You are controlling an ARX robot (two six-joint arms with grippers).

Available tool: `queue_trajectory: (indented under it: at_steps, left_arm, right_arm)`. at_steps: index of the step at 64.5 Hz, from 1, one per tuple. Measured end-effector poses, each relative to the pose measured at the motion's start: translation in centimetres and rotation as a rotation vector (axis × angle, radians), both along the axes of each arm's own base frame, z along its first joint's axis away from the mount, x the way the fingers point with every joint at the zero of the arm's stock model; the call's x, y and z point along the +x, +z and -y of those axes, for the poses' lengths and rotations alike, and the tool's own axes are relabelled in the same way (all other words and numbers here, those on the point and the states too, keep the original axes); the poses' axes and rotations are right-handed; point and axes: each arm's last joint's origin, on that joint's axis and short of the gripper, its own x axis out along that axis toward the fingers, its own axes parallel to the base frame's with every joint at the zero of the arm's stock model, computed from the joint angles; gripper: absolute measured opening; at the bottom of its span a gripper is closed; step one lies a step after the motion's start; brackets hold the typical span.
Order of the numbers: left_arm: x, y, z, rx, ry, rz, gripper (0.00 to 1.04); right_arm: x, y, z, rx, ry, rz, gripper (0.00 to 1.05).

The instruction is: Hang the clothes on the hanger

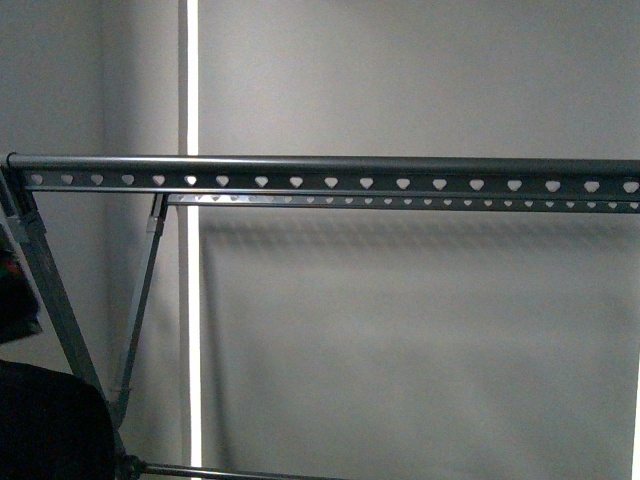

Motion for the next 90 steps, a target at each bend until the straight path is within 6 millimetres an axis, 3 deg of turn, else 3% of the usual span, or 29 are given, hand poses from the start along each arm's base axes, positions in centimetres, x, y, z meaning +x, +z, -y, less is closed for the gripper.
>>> queue_trajectory:
  at_steps: [4,16,24,39,49,57,72,82,90]
  left_arm:
    - [1.4,-0.3,0.4,-0.155,0.056,-0.054,0.98]
    - [3.7,1.3,1.2,-0.322,0.129,0.012,0.98]
    - [5.6,1.9,1.3,-0.357,0.143,0.039,0.98]
    - [8.7,1.0,0.0,-0.335,0.24,0.015,0.98]
    - [10.5,0.9,-0.3,-0.289,0.273,0.012,0.72]
    - [12.6,0.1,-0.4,-0.245,0.285,-0.011,0.42]
    - [13.6,-0.2,-0.6,-0.24,0.271,-0.012,0.09]
    - [13.3,-0.2,-0.4,-0.244,0.234,-0.017,0.04]
    - [11.7,-0.2,0.2,-0.188,0.121,-0.027,0.04]
  right_arm:
    - [0.0,0.0,0.0,0.0,0.0,0.0,0.97]
    - [0.0,0.0,0.0,0.0,0.0,0.0,0.97]
    - [0.0,0.0,0.0,0.0,0.0,0.0,0.97]
    - [0.0,0.0,0.0,0.0,0.0,0.0,0.97]
    - [0.0,0.0,0.0,0.0,0.0,0.0,0.97]
    - [0.0,0.0,0.0,0.0,0.0,0.0,0.97]
    - [0.0,0.0,0.0,0.0,0.0,0.0,0.97]
    - [0.0,0.0,0.0,0.0,0.0,0.0,0.97]
    - [0.0,0.0,0.0,0.0,0.0,0.0,0.97]
